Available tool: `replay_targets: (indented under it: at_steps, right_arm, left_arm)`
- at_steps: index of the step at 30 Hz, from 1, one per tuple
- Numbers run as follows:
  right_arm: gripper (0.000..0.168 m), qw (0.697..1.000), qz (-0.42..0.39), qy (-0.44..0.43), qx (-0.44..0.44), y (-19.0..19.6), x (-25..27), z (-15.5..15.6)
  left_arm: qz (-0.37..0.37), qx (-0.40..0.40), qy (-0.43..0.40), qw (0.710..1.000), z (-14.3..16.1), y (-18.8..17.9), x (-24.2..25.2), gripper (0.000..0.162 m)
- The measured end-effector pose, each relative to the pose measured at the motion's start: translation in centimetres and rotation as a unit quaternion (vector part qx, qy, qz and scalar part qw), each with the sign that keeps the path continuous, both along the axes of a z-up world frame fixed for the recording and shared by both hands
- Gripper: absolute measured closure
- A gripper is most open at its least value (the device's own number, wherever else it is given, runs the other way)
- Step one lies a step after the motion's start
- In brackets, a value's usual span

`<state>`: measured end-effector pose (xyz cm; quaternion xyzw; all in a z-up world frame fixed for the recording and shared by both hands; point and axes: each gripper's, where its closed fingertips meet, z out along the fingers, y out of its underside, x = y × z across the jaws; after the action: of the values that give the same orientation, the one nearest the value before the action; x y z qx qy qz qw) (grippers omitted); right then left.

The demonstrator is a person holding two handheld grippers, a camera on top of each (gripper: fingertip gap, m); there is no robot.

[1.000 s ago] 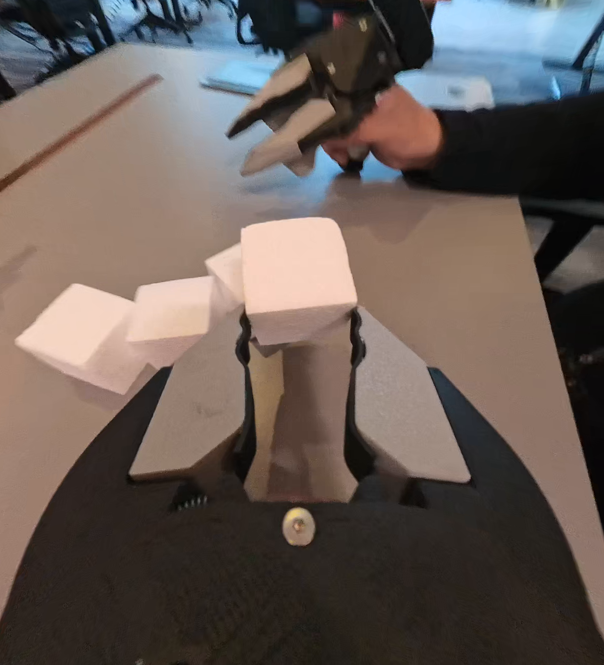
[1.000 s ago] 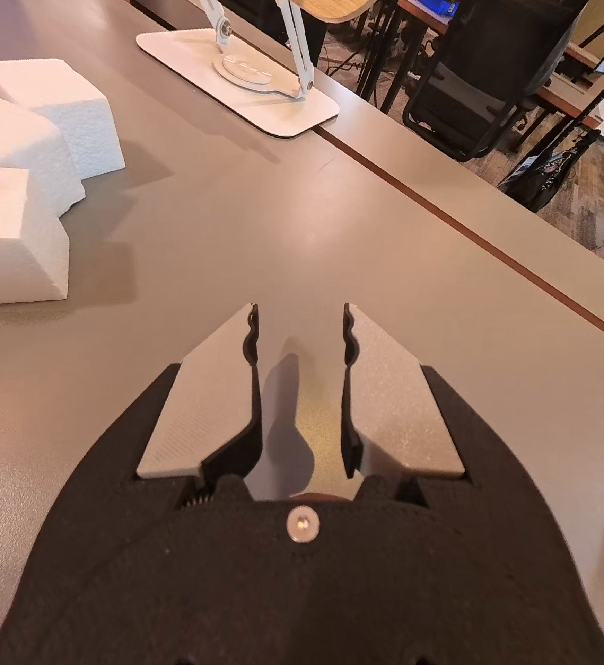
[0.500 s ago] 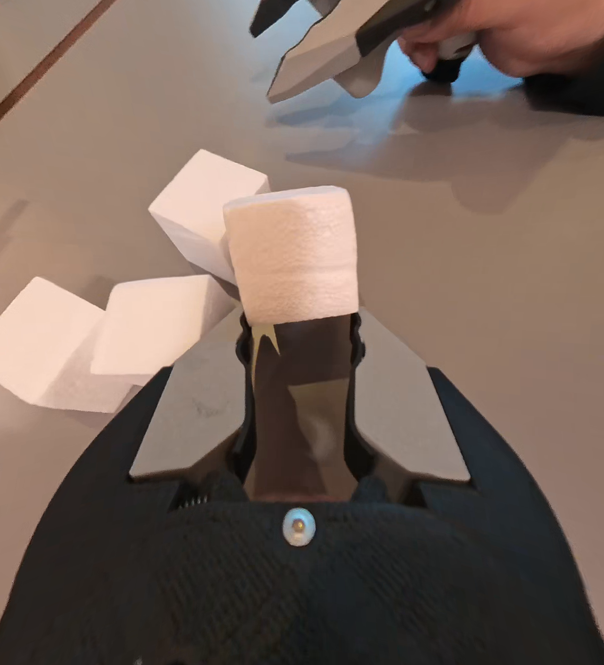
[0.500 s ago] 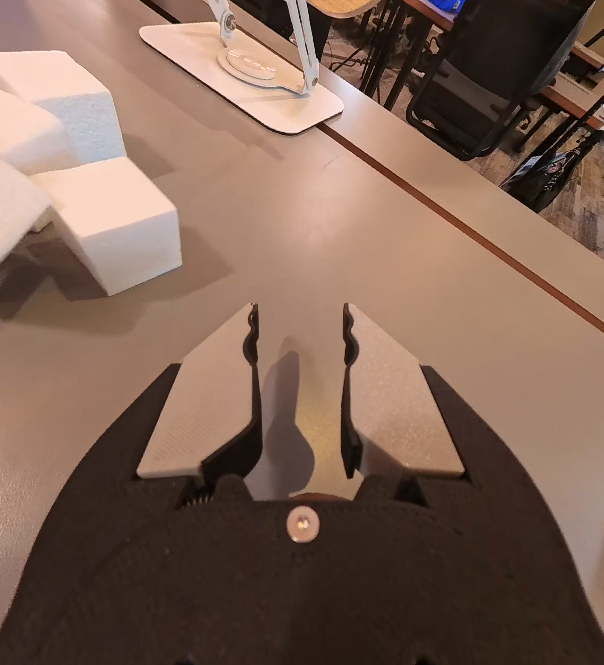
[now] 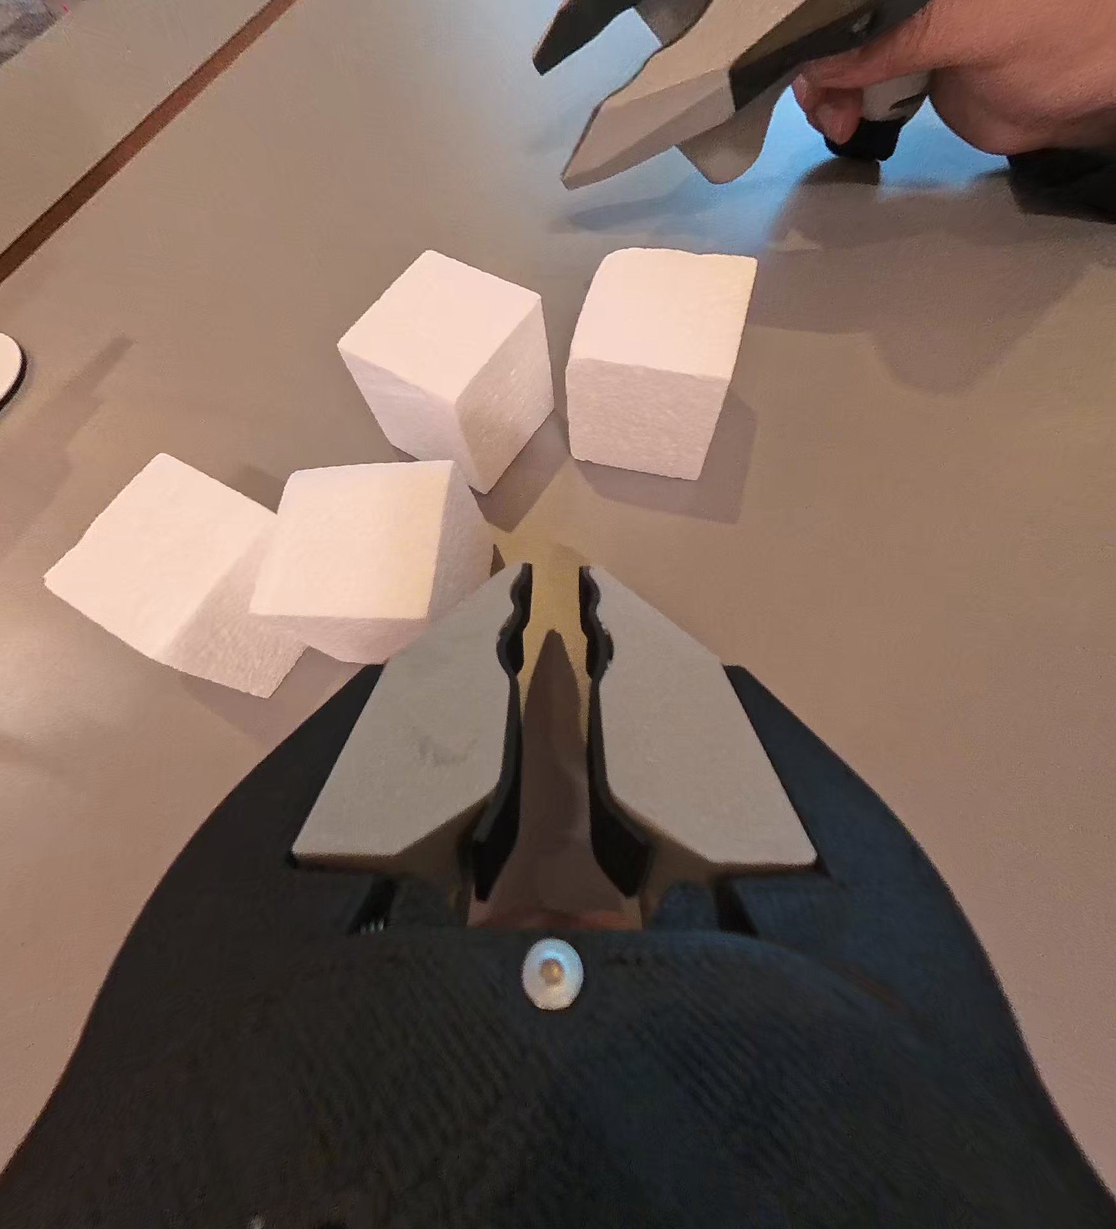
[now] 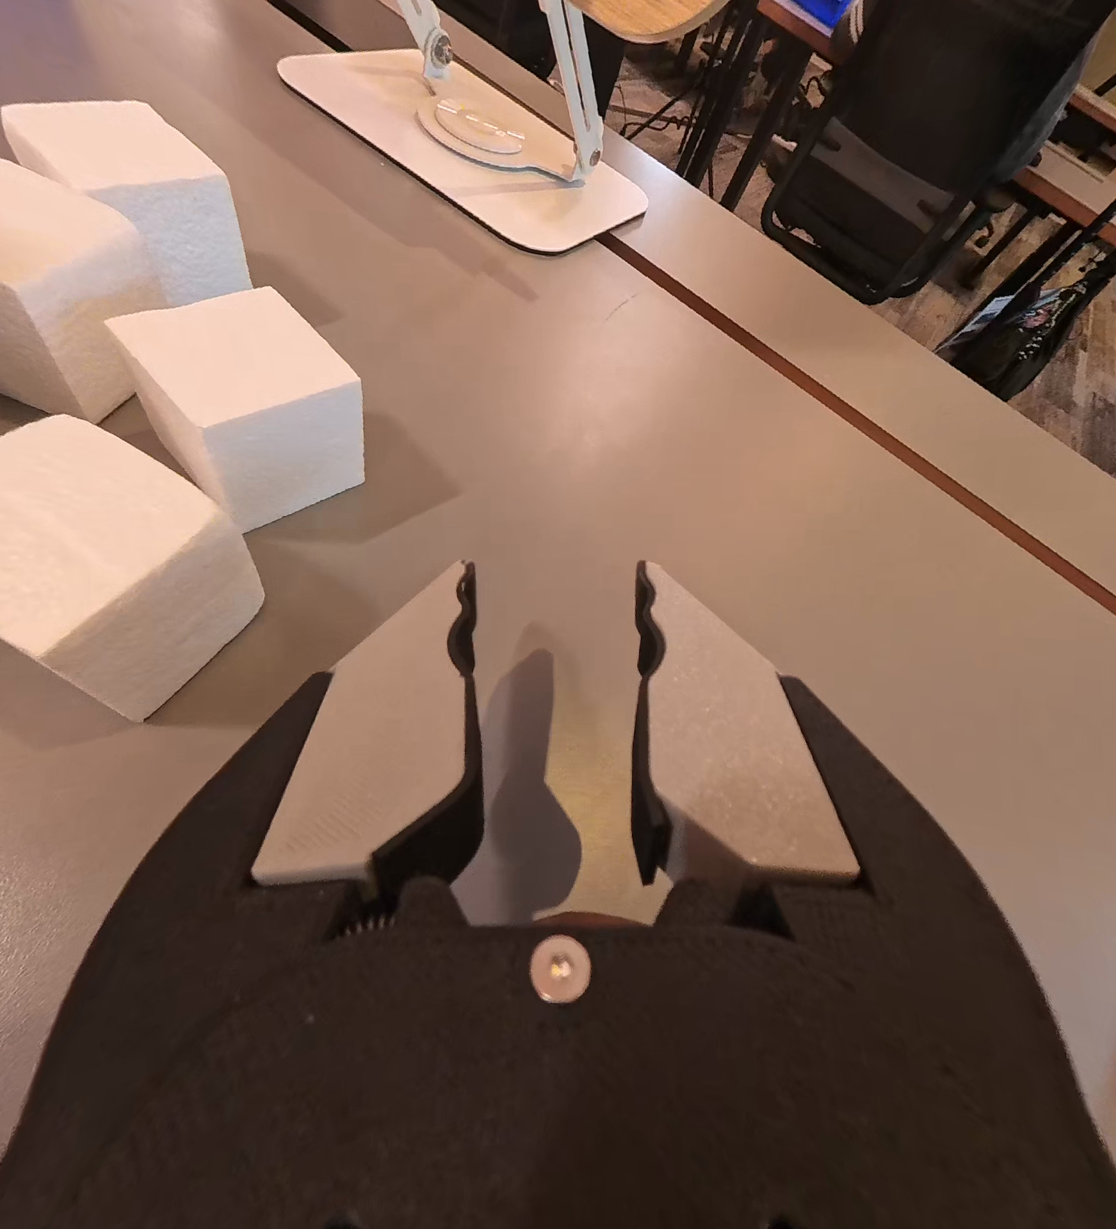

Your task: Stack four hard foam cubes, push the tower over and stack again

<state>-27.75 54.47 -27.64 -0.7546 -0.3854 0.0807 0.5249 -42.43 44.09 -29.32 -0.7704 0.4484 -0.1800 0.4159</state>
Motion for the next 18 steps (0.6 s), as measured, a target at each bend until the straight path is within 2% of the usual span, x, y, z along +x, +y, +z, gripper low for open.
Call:
replay_targets:
  at_steps: [1,3,9,12,16,18]
  right_arm:
    - [0.122,1.0,0.005,0.003,-0.001,-0.1,-0.1,0.0]
    - [0.123,1.0,0.023,0.006,-0.006,-0.6,-0.5,0.0]
    - [0.145,0.994,0.104,-0.018,-0.011,-3.0,-2.7,-0.5]
    - [0.157,0.988,0.144,-0.05,0.004,-4.5,-3.9,-0.9]
    - [0.159,0.983,0.164,-0.079,0.028,-5.7,-5.1,-1.1]
    - [0.159,0.983,0.165,-0.071,0.025,-6.0,-5.9,-1.1]
  left_arm:
    - [0.001,0.002,-0.001,1.0,0.1,0.0,0.0,0.15]
    - [0.0,0.004,-0.003,1.0,0.3,0.0,-0.1,0.149]
    - [0.017,0.013,-0.016,1.0,1.0,0.4,-0.9,0.147]
    - [0.021,0.018,-0.035,0.999,1.8,0.5,-1.3,0.134]
    - [0.038,0.013,-0.084,0.996,3.1,0.9,-1.7,0.11]
    - [0.052,0.008,-0.095,0.994,3.4,1.3,-2.2,0.104]
